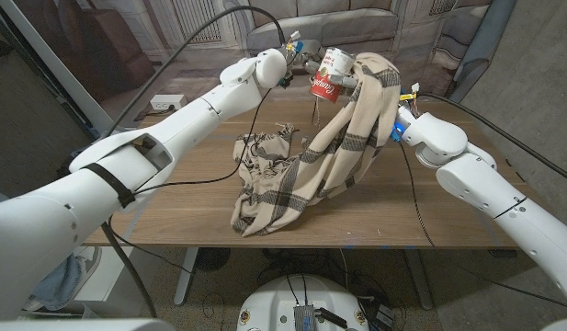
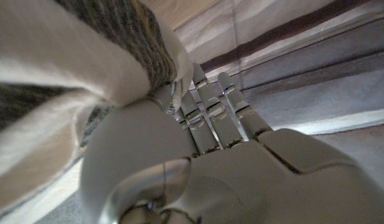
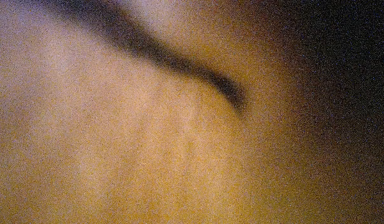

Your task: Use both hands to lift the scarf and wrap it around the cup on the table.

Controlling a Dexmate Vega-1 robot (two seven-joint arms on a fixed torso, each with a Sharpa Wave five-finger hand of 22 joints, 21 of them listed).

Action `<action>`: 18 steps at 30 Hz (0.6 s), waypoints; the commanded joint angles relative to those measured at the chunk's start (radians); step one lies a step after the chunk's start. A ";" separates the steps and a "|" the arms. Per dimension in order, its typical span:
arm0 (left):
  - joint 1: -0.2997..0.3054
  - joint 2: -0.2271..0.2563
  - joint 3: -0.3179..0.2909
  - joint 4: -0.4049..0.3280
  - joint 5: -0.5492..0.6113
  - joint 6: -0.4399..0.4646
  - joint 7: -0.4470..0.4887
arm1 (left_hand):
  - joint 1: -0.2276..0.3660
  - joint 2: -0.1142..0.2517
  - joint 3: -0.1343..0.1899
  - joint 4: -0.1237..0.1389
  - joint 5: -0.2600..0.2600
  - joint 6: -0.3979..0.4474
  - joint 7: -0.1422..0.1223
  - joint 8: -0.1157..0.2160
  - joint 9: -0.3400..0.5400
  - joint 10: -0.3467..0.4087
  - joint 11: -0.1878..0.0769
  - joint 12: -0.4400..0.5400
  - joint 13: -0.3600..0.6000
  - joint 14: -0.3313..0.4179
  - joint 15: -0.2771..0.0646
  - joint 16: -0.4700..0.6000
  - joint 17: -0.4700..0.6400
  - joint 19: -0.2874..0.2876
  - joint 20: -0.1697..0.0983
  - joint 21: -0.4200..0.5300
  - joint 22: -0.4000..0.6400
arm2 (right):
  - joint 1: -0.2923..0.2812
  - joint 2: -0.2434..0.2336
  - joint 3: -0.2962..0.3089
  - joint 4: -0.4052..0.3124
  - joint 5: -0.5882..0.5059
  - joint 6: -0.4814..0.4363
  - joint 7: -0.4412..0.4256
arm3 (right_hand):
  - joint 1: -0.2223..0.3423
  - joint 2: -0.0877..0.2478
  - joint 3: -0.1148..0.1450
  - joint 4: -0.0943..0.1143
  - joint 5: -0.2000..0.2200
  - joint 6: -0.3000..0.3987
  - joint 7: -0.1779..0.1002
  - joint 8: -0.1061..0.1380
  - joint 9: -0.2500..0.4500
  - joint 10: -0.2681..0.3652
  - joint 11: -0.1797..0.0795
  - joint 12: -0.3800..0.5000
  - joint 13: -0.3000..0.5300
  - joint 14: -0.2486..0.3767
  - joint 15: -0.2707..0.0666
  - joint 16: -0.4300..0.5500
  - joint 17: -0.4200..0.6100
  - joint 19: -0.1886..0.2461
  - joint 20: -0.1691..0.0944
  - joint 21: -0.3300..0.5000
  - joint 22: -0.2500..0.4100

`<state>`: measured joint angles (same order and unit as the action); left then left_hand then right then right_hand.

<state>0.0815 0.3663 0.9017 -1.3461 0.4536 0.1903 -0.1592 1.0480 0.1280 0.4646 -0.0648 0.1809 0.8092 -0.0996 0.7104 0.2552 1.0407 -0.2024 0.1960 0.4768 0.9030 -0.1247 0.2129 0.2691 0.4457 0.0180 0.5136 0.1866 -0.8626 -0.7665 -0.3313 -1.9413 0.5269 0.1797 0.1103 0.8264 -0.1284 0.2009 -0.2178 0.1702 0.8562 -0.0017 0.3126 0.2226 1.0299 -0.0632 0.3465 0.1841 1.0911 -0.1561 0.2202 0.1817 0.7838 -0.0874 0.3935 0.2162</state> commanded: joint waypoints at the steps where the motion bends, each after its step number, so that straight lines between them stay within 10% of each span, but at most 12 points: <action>1: 0.072 0.028 0.050 -0.020 -0.031 -0.093 0.024 | 0.000 -0.001 0.021 0.005 0.003 0.015 0.007 0.005 -0.001 0.000 -0.005 0.003 0.000 0.011 -0.070 0.006 0.000 0.000 -0.001 0.001 0.002 | 0.025 0.055 0.032 0.023 -0.023 0.045 -0.087 | 0.272 0.261 0.089 0.067 0.006 0.160 -0.156 0.002 0.000 0.144 -0.134 0.004 0.002 0.053 -0.078 0.001 0.003 0.014 -0.107 0.010 0.005; 18: 0.246 0.162 0.003 -0.338 -0.046 -0.120 -0.086 | 0.007 0.001 0.040 -0.006 0.003 0.015 0.033 0.023 0.010 0.035 0.000 0.026 0.008 0.061 -0.071 0.025 -0.013 0.019 -0.013 0.009 0.001 | 0.108 0.072 0.032 0.074 -0.116 -0.045 -0.206 | 0.275 0.261 0.089 0.067 0.005 0.164 -0.160 -0.002 0.000 0.145 -0.134 -0.001 0.002 0.069 -0.079 0.004 0.005 0.021 -0.109 0.016 0.006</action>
<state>0.2205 0.4520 0.9368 -1.5099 0.4210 0.0774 -0.1841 1.0429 0.1226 0.4933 -0.0714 0.1774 0.8052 -0.0957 0.7222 0.2550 1.0466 -0.1965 0.2065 0.4707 0.9424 -0.1338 0.2273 0.2552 0.4552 0.0088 0.5184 0.1866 -0.8017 -0.6993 -0.2967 -1.8931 0.4786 0.1868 -0.0243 0.8369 -0.1389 0.2009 -0.2178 0.1698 0.8683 -0.0105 0.3073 0.2222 1.0402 -0.0667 0.3409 0.1834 1.1174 -0.1684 0.2202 0.1841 0.7928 -0.0894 0.4009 0.2162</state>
